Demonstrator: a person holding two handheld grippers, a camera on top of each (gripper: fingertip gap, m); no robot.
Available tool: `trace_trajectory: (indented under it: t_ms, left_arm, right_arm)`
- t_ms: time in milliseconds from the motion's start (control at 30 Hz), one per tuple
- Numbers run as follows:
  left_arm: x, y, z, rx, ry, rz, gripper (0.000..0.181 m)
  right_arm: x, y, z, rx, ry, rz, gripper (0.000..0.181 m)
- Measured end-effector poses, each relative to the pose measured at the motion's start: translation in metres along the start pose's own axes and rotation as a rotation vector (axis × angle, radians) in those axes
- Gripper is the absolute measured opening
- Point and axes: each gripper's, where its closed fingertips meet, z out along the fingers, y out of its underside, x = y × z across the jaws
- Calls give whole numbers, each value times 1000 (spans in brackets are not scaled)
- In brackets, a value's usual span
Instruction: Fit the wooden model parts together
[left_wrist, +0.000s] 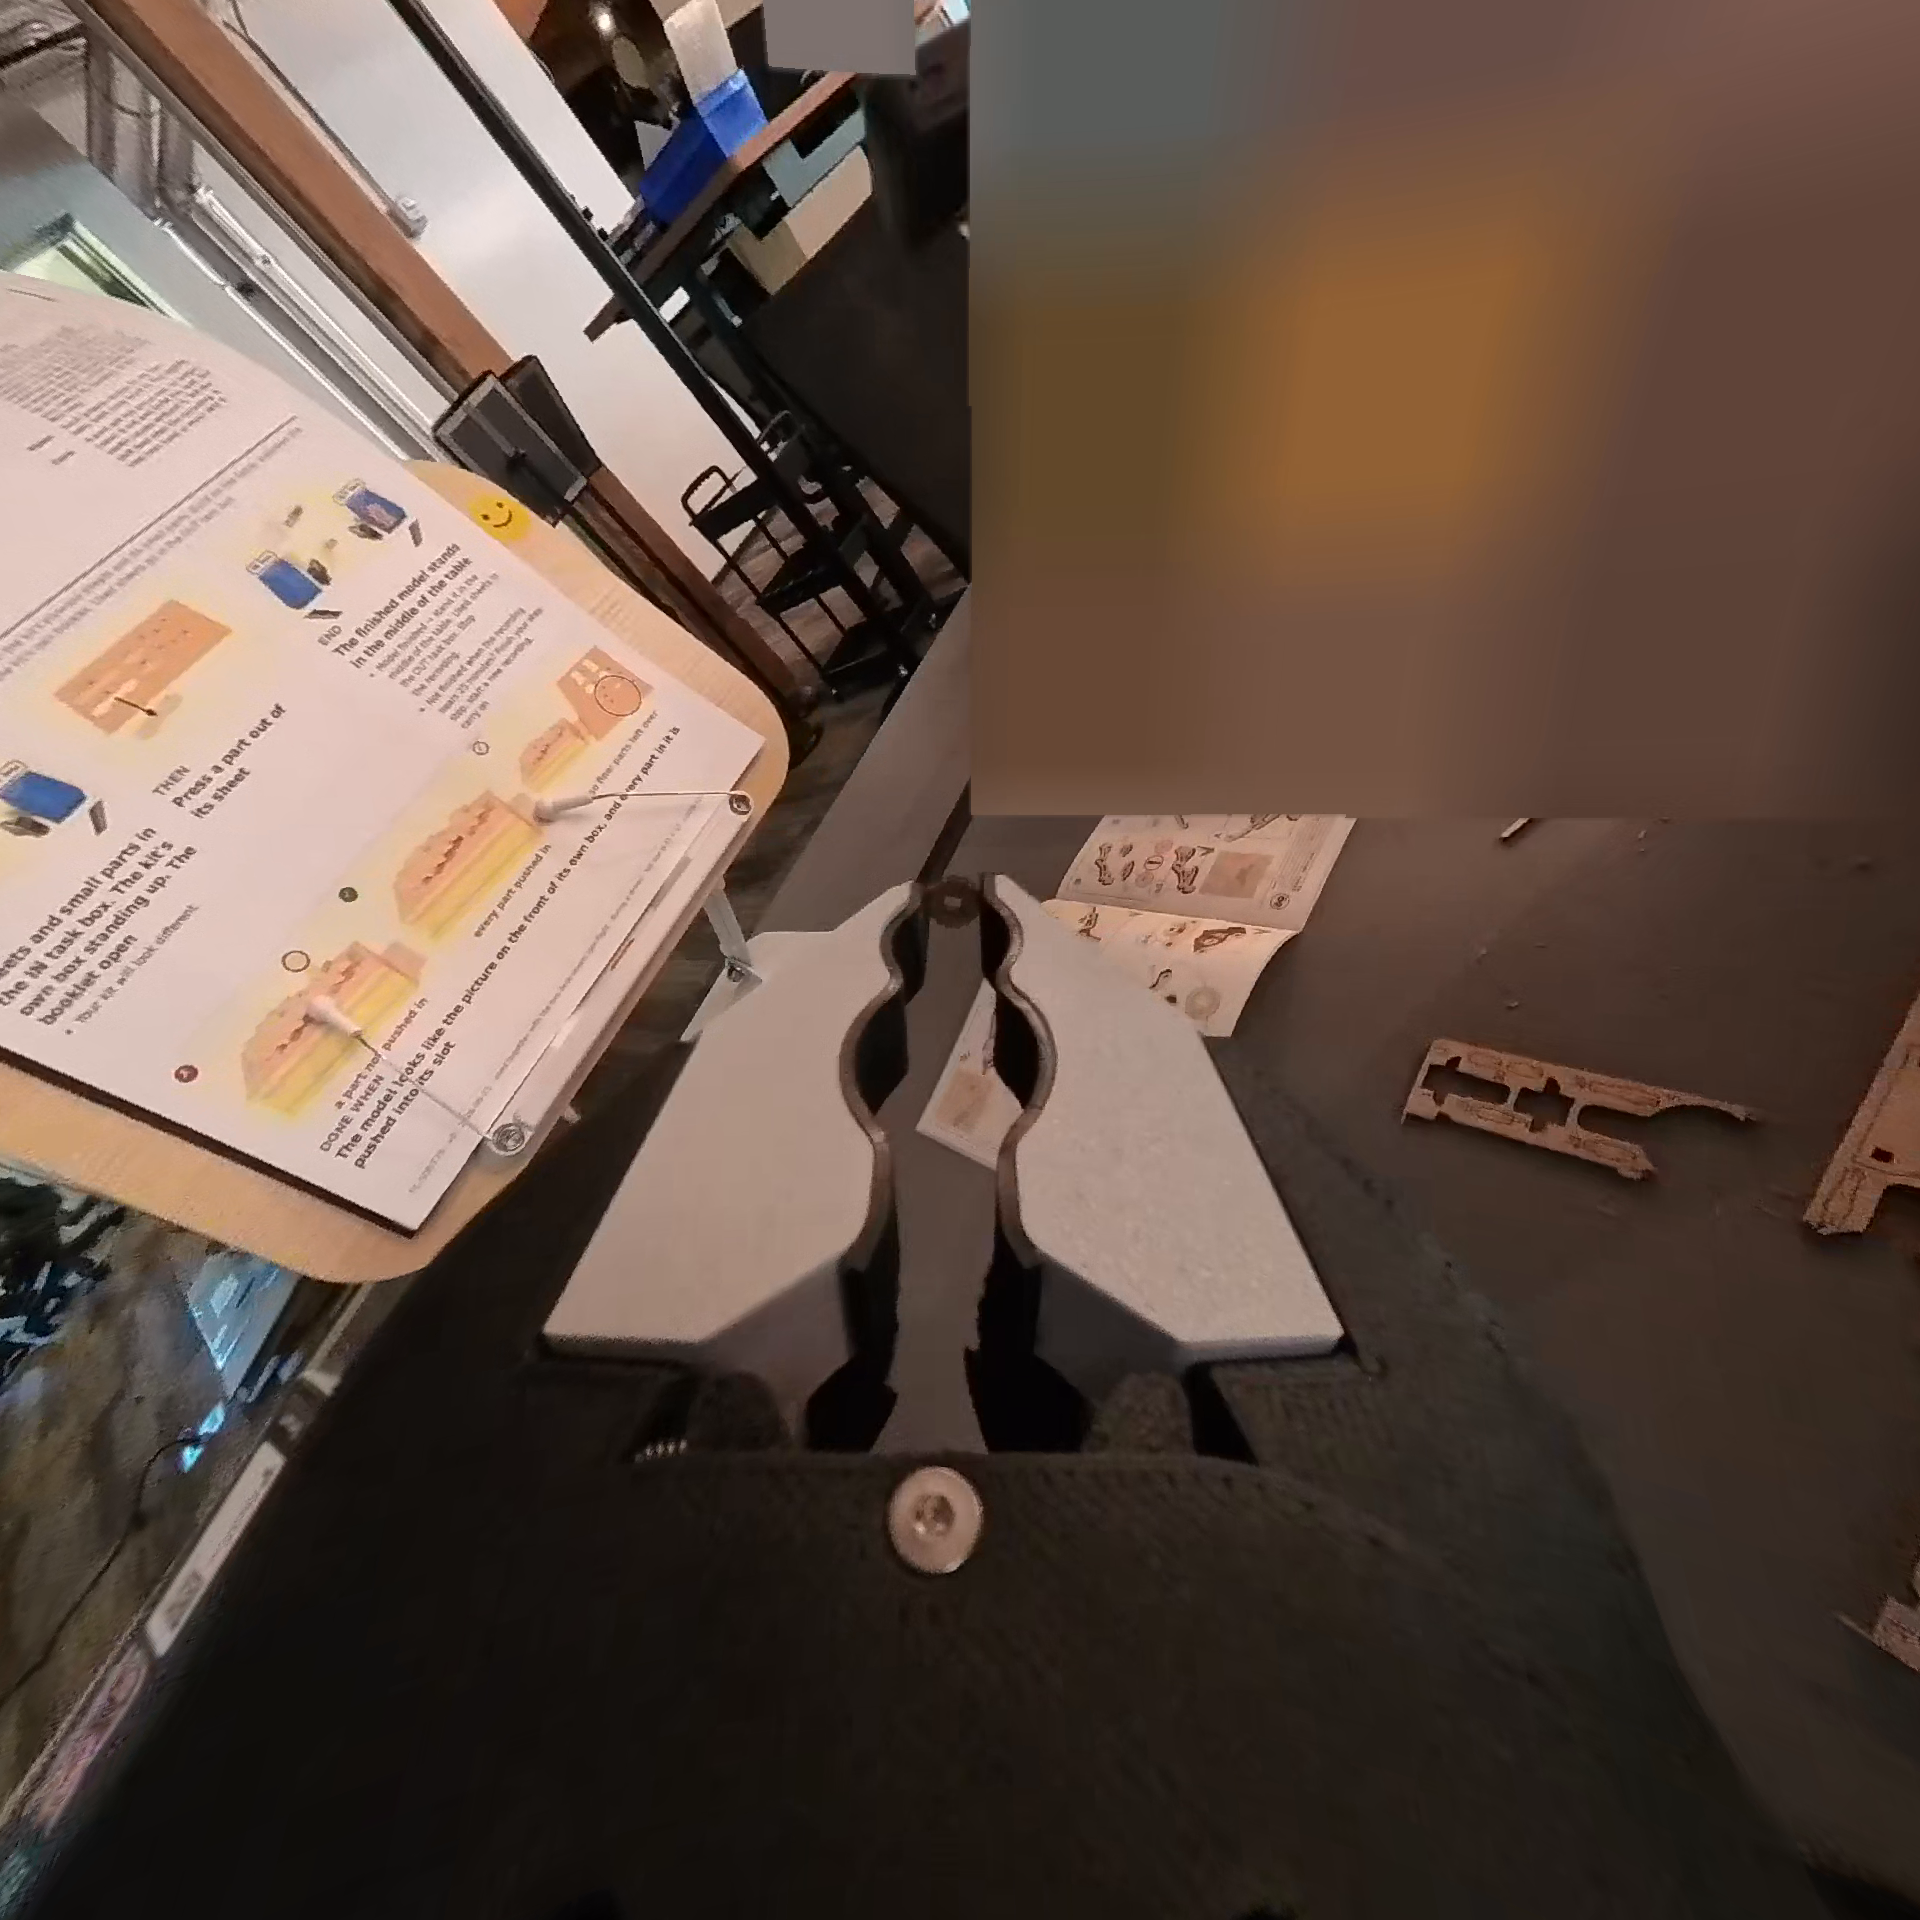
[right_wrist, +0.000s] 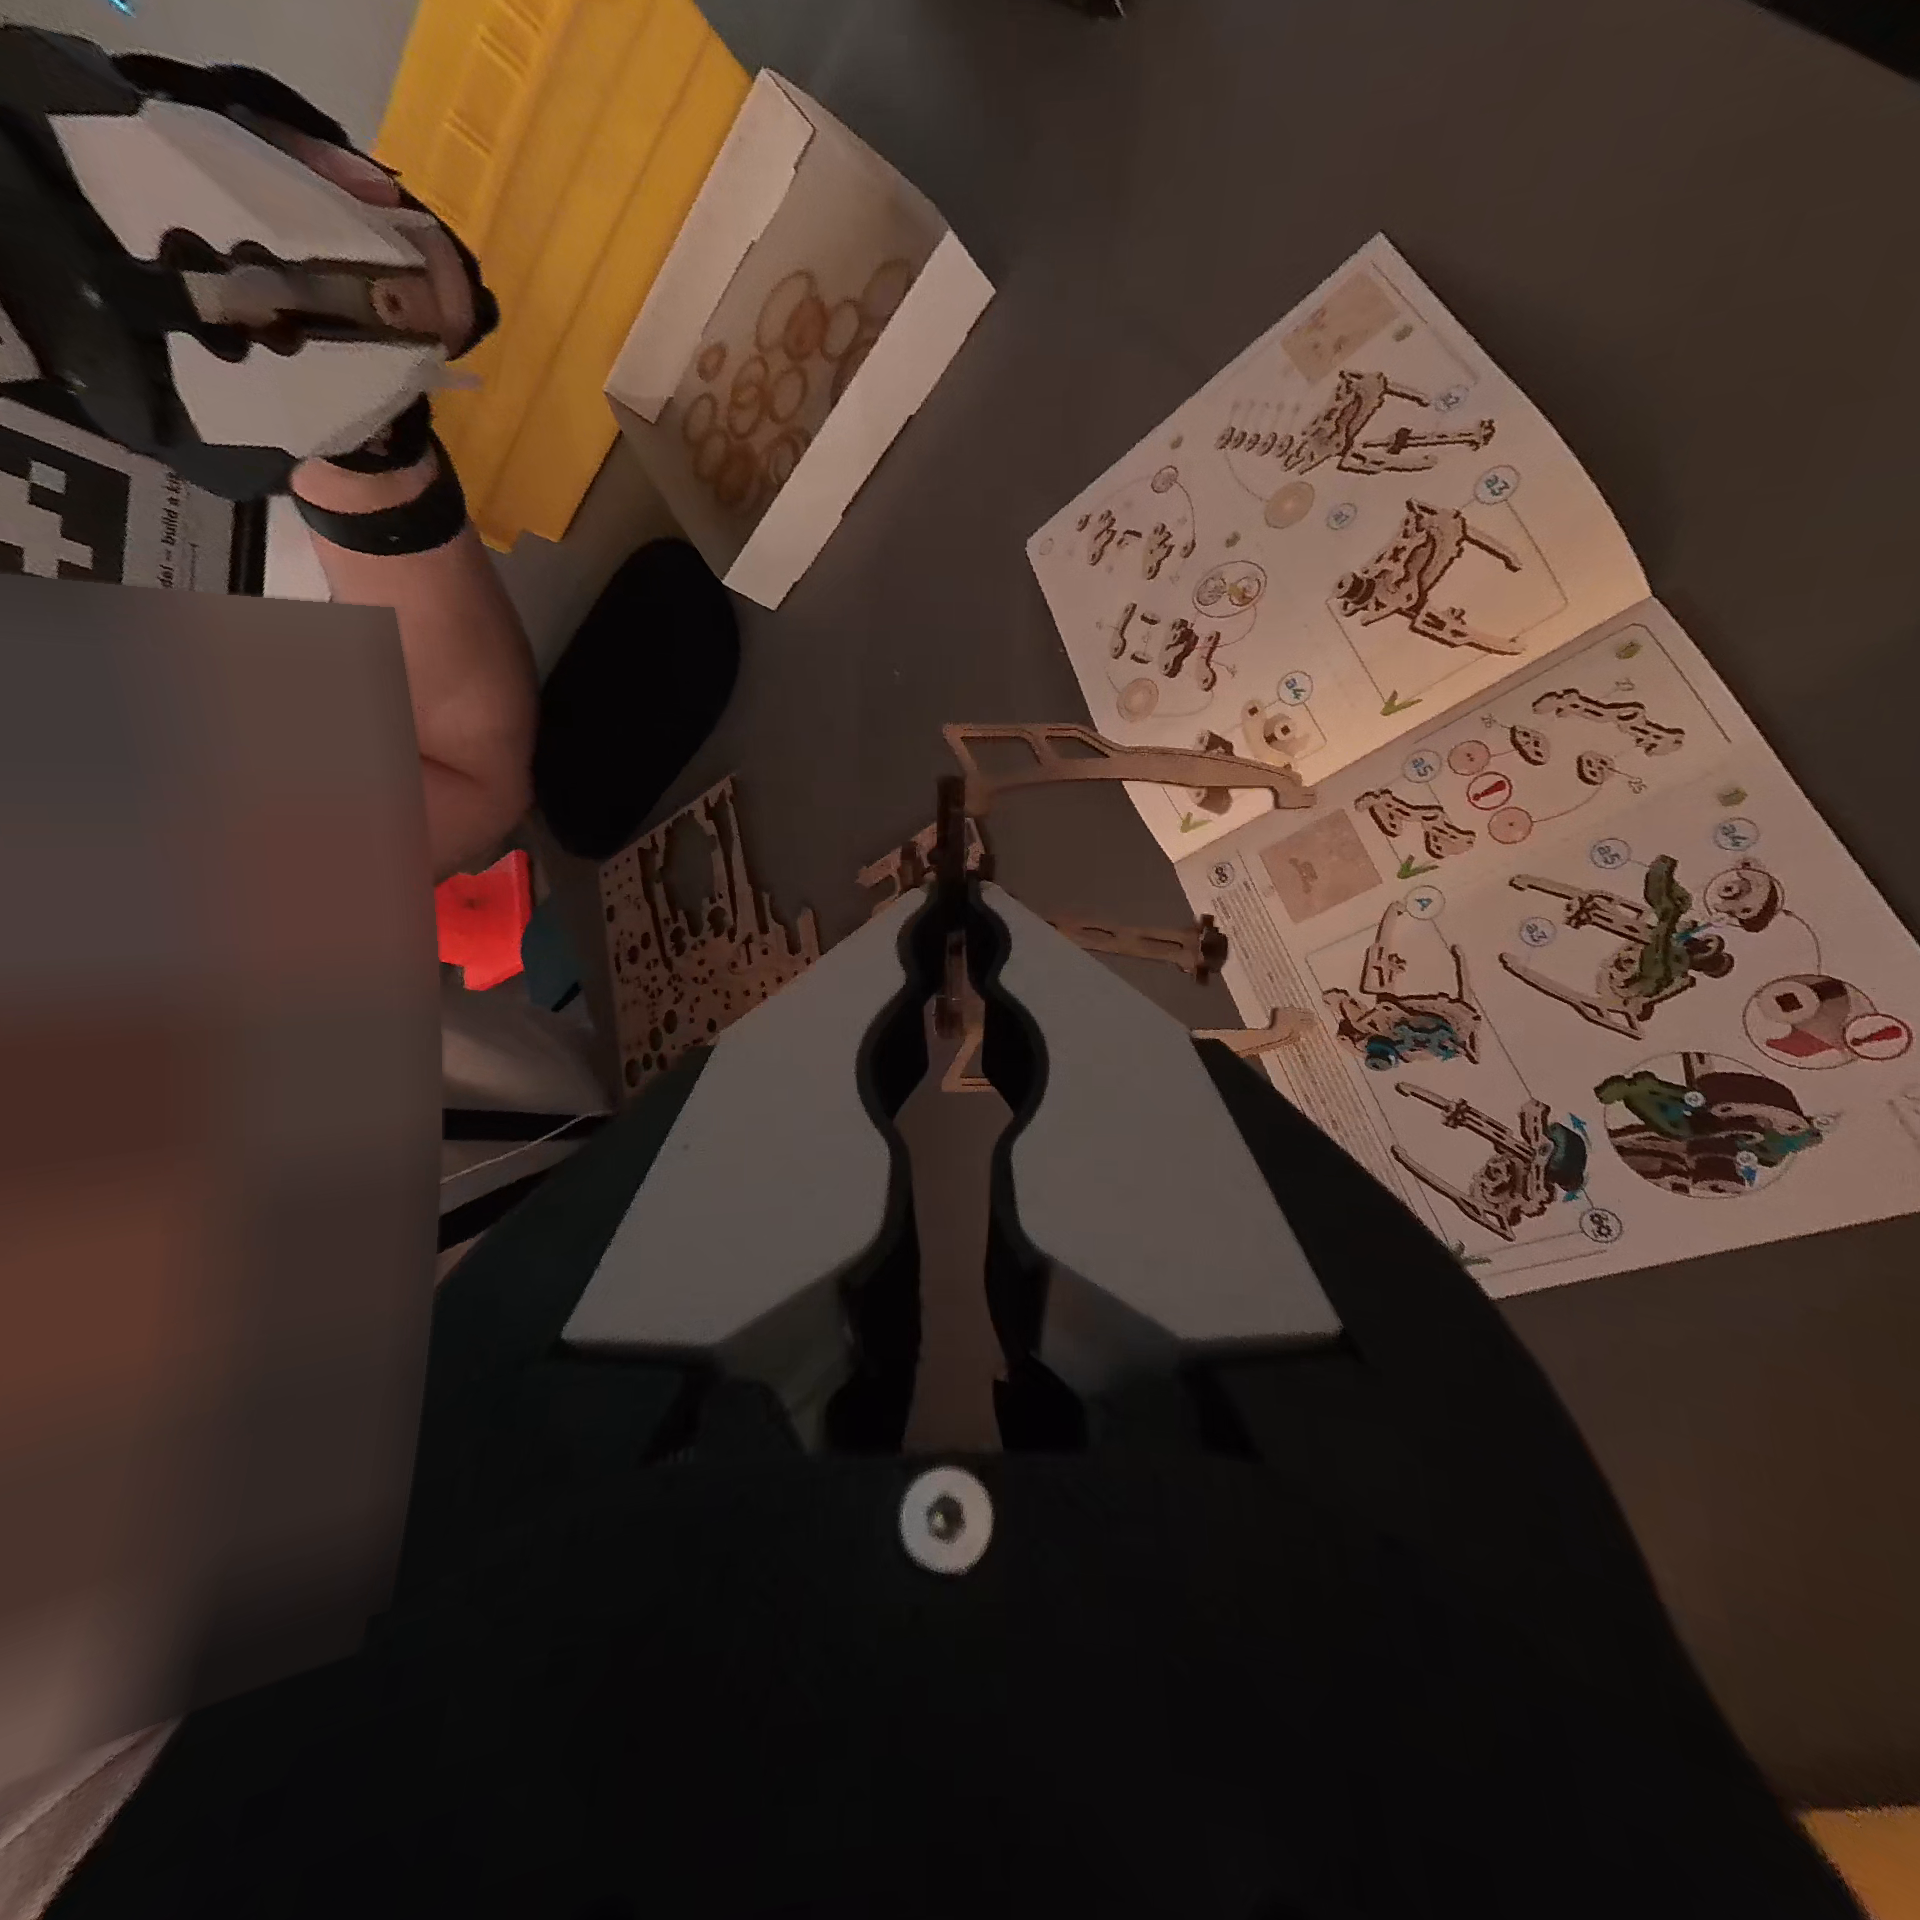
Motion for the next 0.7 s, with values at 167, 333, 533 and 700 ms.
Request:
trace_trajectory:
  t_ms: [167, 333, 533, 700]
  left_arm:
    - [0, 1, -1, -13, -2, 19, 8]
    - [2, 5, -1, -49, 0, 43, 9]
    - [9, 7, 4, -71, 27, 46, 9]
    - [23, 1, 14, -78, 66, -23, 8]
  right_arm:
    - [-7, -3, 2, 11, -26, -12, 1]
    - [-10, -6, 4, 26, -66, -16, 2]
    - [-10, -13, 7, 55, -120, 10, 2]
    - [-21, -21, 15, 83, -206, 13, 1]
